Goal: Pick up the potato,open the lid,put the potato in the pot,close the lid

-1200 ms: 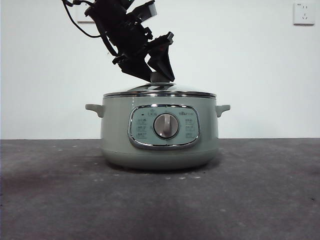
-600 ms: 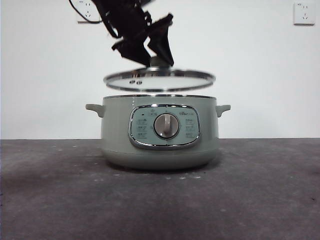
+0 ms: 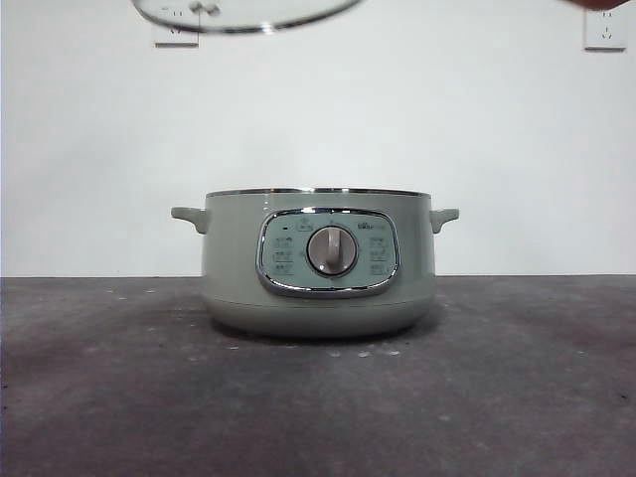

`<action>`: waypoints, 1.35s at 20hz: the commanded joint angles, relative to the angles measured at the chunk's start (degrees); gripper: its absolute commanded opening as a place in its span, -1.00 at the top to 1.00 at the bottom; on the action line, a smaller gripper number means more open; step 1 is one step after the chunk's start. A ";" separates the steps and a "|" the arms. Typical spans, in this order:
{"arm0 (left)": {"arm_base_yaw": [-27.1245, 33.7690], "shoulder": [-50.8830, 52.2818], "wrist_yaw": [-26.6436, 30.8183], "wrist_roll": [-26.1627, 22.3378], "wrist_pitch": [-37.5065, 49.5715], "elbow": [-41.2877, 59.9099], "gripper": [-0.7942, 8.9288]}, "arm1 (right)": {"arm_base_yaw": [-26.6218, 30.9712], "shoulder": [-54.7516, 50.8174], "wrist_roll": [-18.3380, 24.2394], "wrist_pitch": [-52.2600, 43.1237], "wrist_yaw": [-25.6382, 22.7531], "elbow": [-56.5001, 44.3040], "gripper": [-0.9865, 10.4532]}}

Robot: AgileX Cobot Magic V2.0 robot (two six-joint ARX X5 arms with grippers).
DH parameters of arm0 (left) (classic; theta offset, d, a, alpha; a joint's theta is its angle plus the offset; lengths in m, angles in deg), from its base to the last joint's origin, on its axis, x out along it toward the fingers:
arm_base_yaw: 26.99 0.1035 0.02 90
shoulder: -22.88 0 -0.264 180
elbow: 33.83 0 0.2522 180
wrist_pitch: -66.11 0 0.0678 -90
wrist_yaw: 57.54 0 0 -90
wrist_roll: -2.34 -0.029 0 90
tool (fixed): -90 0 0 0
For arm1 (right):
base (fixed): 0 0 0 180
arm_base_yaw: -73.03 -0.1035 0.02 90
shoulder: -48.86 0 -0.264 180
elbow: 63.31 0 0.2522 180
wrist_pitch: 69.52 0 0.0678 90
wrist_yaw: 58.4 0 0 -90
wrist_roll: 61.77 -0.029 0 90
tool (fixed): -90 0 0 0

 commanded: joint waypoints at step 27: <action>2.25 34.56 1.57 -4.72 -21.31 11.61 0.85 | -14.73 70.66 3.37 -7.39 -7.48 47.58 0.86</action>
